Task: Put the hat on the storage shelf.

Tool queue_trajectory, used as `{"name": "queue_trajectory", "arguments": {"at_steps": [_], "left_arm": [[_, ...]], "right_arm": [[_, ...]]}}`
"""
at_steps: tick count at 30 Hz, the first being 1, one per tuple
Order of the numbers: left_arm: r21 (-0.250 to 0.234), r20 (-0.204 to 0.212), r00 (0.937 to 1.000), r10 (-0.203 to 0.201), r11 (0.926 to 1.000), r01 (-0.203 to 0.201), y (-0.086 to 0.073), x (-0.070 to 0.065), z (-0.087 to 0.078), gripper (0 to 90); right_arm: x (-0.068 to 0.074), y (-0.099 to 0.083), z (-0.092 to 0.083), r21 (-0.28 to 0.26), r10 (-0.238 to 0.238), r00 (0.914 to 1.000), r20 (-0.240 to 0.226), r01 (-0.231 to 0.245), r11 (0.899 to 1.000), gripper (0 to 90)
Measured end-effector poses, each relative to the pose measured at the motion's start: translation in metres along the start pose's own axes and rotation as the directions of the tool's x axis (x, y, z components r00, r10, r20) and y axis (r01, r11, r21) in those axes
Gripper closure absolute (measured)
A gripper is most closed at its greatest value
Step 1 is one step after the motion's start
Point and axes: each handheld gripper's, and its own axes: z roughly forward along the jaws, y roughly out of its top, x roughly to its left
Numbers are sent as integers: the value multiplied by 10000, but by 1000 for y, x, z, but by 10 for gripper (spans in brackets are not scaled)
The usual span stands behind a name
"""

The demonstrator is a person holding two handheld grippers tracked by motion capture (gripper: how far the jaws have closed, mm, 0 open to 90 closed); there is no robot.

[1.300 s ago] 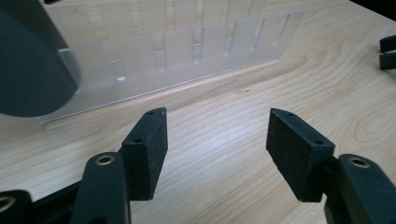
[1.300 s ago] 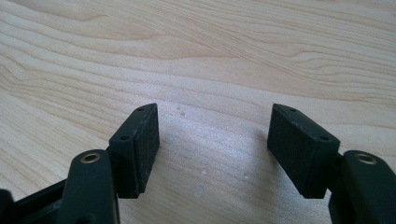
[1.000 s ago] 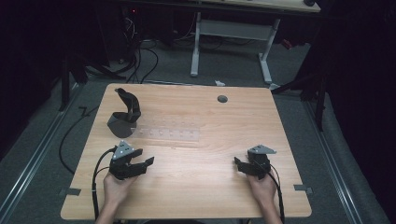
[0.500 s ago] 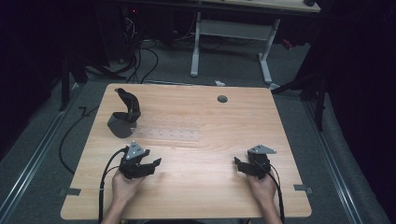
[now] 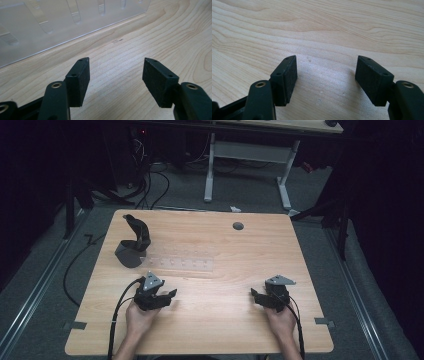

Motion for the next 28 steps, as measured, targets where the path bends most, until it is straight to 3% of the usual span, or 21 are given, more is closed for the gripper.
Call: {"name": "queue_trajectory", "arguments": {"at_steps": [11, 17, 20, 23, 28], "left_arm": [[51, -311, 9992, 252, 9997, -250, -6, 2, 8, 391], [270, -642, 9939, 899, 9957, -884, -16, 2, 14, 381], [300, -694, 9950, 721, 9971, -702, -16, 3, 14, 367], [388, -777, 9968, 166, 9992, -137, -12, 7, 15, 338], [418, -779, 9967, 243, 9989, -210, -13, 7, 15, 321]], "right_arm": [[0, 0, 0, 0, 5, 10000, 1, -5, 10000, 344], [0, 0, 0, 1, 7, 10000, -2, -7, 10000, 344], [0, 0, 0, -6, -19, 10000, -15, 19, 10000, 343], [0, 0, 0, -7, -18, 10000, -16, 18, 10000, 343], [0, 0, 0, -7, -19, 10000, -16, 19, 10000, 343]]}}
